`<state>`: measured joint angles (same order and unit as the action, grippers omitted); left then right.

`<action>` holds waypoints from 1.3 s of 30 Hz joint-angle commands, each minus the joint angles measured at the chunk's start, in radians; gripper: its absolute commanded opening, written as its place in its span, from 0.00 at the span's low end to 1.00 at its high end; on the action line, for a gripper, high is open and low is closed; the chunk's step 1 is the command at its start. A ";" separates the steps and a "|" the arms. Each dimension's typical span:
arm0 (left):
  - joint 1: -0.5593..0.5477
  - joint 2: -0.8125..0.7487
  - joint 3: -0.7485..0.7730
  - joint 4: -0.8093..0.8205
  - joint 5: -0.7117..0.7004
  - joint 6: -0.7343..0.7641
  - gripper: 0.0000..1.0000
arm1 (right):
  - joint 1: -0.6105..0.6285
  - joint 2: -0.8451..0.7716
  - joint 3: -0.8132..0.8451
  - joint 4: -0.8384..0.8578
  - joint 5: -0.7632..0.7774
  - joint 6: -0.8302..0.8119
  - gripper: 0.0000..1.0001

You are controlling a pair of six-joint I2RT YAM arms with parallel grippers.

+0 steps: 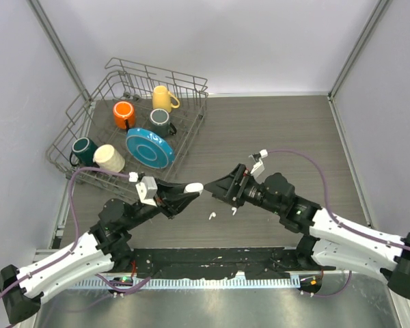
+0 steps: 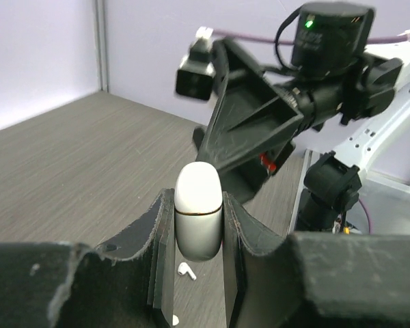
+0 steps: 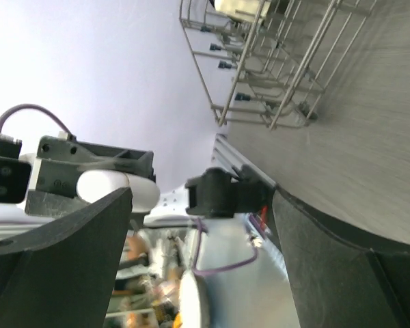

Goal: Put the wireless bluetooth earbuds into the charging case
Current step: Pick up the charging case at the center of the board.

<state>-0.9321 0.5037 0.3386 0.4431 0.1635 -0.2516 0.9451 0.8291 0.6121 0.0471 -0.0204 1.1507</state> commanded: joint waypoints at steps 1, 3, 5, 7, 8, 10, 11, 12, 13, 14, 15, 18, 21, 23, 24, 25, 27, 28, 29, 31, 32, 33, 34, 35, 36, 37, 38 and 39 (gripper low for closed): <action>-0.004 0.018 -0.007 0.123 0.060 0.061 0.00 | -0.005 0.079 -0.118 0.606 -0.242 0.358 0.90; -0.004 0.021 -0.012 0.141 0.057 0.066 0.00 | 0.000 0.099 -0.115 0.642 -0.248 0.363 0.90; -0.004 0.022 -0.019 0.151 0.056 0.078 0.00 | 0.003 0.099 -0.100 0.608 -0.237 0.351 0.90; -0.004 0.016 -0.024 0.154 0.045 0.083 0.00 | 0.003 0.093 -0.103 0.608 -0.216 0.357 0.90; -0.002 0.013 -0.030 0.154 0.038 0.083 0.00 | 0.003 0.088 -0.106 0.606 -0.210 0.359 0.90; -0.004 0.004 -0.038 0.154 0.025 0.084 0.00 | 0.003 0.078 -0.112 0.605 -0.190 0.369 0.90; -0.002 -0.002 -0.041 0.155 0.015 0.084 0.00 | 0.003 0.073 -0.127 0.605 -0.179 0.379 0.89; -0.004 -0.007 -0.047 0.158 0.001 0.081 0.00 | 0.001 0.067 -0.135 0.605 -0.165 0.388 0.89; -0.004 -0.017 -0.053 0.160 -0.008 0.081 0.00 | 0.003 0.056 -0.141 0.606 -0.153 0.392 0.89; -0.004 -0.022 -0.056 0.166 -0.015 0.081 0.00 | 0.003 0.053 -0.150 0.609 -0.147 0.392 0.89; -0.002 -0.027 -0.058 0.166 -0.018 0.081 0.00 | 0.004 0.050 -0.149 0.614 -0.151 0.389 0.89; -0.004 -0.027 -0.059 0.163 -0.021 0.083 0.00 | 0.006 0.068 -0.124 0.619 -0.182 0.382 0.88; -0.004 -0.005 -0.058 0.187 -0.015 0.077 0.00 | 0.018 0.106 -0.089 0.616 -0.210 0.371 0.86; -0.002 0.019 -0.053 0.197 -0.006 0.066 0.00 | 0.033 0.142 -0.068 0.600 -0.222 0.369 0.85; -0.004 0.027 -0.044 0.197 -0.001 0.064 0.00 | 0.038 0.154 -0.061 0.597 -0.222 0.369 0.84; -0.002 0.035 -0.041 0.198 0.010 0.061 0.00 | 0.043 0.165 -0.060 0.599 -0.220 0.376 0.84; -0.004 0.050 -0.032 0.203 0.022 0.058 0.00 | 0.050 0.191 -0.063 0.629 -0.211 0.385 0.82; -0.002 0.053 -0.030 0.204 0.028 0.058 0.00 | 0.053 0.199 -0.069 0.645 -0.208 0.391 0.81; -0.004 0.055 -0.029 0.206 0.030 0.058 0.00 | 0.055 0.206 -0.072 0.658 -0.205 0.409 0.81; -0.004 0.052 -0.029 0.209 0.030 0.057 0.00 | 0.055 0.222 -0.086 0.694 -0.196 0.423 0.79; -0.002 0.052 -0.029 0.210 0.028 0.058 0.00 | 0.057 0.225 -0.090 0.704 -0.190 0.435 0.78; -0.002 0.047 -0.029 0.210 0.031 0.060 0.00 | 0.057 0.229 -0.097 0.718 -0.178 0.441 0.77; -0.004 0.045 -0.029 0.210 0.031 0.058 0.00 | 0.057 0.229 -0.106 0.723 -0.171 0.448 0.77; -0.004 0.042 -0.030 0.209 0.030 0.058 0.00 | 0.057 0.231 -0.106 0.726 -0.167 0.455 0.76; -0.002 0.038 -0.032 0.209 0.033 0.057 0.00 | 0.057 0.235 -0.109 0.729 -0.164 0.460 0.74; -0.004 0.036 -0.033 0.209 0.031 0.057 0.00 | 0.057 0.237 -0.112 0.732 -0.161 0.465 0.72; -0.004 0.035 -0.033 0.210 0.028 0.055 0.00 | 0.057 0.238 -0.114 0.738 -0.161 0.469 0.70; -0.002 0.033 -0.036 0.209 0.028 0.055 0.00 | 0.055 0.243 -0.115 0.749 -0.162 0.474 0.65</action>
<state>-0.9356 0.5503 0.2745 0.5976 0.1844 -0.2012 0.9962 1.0676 0.4988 0.6765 -0.2035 1.5833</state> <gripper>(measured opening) 0.293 0.713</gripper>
